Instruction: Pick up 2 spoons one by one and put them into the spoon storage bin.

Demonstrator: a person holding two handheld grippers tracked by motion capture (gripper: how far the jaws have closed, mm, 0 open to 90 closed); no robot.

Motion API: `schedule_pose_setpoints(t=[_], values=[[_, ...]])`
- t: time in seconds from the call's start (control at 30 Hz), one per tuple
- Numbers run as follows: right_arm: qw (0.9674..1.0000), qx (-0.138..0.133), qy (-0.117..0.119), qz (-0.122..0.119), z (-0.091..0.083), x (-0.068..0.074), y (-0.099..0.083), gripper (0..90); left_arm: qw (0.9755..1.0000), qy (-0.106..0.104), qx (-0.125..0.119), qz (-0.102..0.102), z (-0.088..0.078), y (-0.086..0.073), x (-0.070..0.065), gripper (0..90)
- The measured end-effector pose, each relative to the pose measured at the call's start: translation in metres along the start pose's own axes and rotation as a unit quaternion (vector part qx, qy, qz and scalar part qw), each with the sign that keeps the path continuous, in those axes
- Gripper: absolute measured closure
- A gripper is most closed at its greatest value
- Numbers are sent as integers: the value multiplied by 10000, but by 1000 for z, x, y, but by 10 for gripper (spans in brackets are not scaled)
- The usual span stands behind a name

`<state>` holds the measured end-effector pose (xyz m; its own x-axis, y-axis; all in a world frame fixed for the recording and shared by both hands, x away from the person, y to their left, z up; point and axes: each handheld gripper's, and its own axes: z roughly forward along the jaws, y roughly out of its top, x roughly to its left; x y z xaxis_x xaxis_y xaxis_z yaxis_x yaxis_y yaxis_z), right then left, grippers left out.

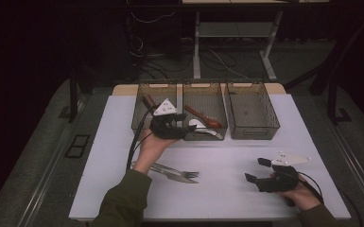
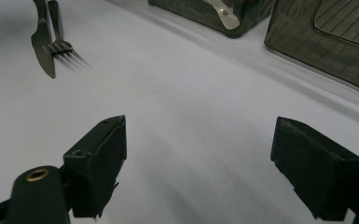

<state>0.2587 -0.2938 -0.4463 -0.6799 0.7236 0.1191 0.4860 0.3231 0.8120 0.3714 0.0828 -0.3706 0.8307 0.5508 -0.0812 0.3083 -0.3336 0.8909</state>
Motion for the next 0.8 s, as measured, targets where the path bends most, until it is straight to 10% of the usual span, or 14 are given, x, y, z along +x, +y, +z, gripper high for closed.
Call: schedule_pose_setpoints(t=[0.47, 0.8], values=[[10000, -4, -10, -9, 0, 0, 0, 179, 9968, -499, 536, 307, -36, -53, -33, 882], [10000, -10, -7, -30, 0, 0, 1, 179, 9906, -902, 935, 428, -33, -74, -55, 888]])
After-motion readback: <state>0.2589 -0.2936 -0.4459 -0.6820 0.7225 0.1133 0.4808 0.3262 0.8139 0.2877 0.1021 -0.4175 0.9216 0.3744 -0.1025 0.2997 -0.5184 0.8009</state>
